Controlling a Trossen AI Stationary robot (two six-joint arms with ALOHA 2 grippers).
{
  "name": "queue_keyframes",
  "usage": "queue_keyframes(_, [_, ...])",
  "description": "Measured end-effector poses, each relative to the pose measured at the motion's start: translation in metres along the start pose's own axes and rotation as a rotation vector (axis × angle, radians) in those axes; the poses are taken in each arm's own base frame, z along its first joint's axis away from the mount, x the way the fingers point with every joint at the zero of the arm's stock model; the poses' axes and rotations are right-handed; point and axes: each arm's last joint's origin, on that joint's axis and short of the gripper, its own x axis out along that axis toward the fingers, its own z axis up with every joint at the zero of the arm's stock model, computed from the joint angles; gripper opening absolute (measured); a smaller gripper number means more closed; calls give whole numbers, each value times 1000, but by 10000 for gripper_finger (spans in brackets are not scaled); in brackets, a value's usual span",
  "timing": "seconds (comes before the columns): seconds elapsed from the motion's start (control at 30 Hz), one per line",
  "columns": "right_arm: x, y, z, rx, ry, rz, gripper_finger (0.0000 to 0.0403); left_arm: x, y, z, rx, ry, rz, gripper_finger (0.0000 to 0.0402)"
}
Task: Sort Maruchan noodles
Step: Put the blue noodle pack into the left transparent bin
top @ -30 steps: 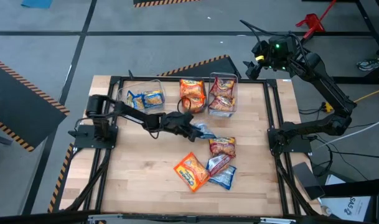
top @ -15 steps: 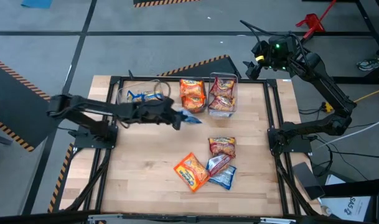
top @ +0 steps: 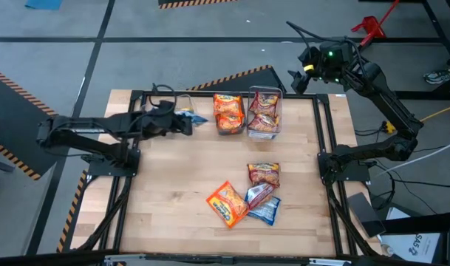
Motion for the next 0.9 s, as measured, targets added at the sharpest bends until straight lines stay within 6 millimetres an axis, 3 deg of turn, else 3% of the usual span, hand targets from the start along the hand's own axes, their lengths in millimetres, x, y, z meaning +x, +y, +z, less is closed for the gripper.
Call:
queue_keyframes(0.3, [0, 0, 1, 3, -11, -3, 278, 9, 30, 12, 6, 39, 202, 0])
queue_keyframes(0.6, [0, 0, 1, 27, -10, -3, 278, 21, 51, 30, -62, 121, 204, 0])
queue_keyframes(0.9, [0, 0, 1, 38, -10, -3, 278, 24, 74, 35, -228, 304, 226, 0])
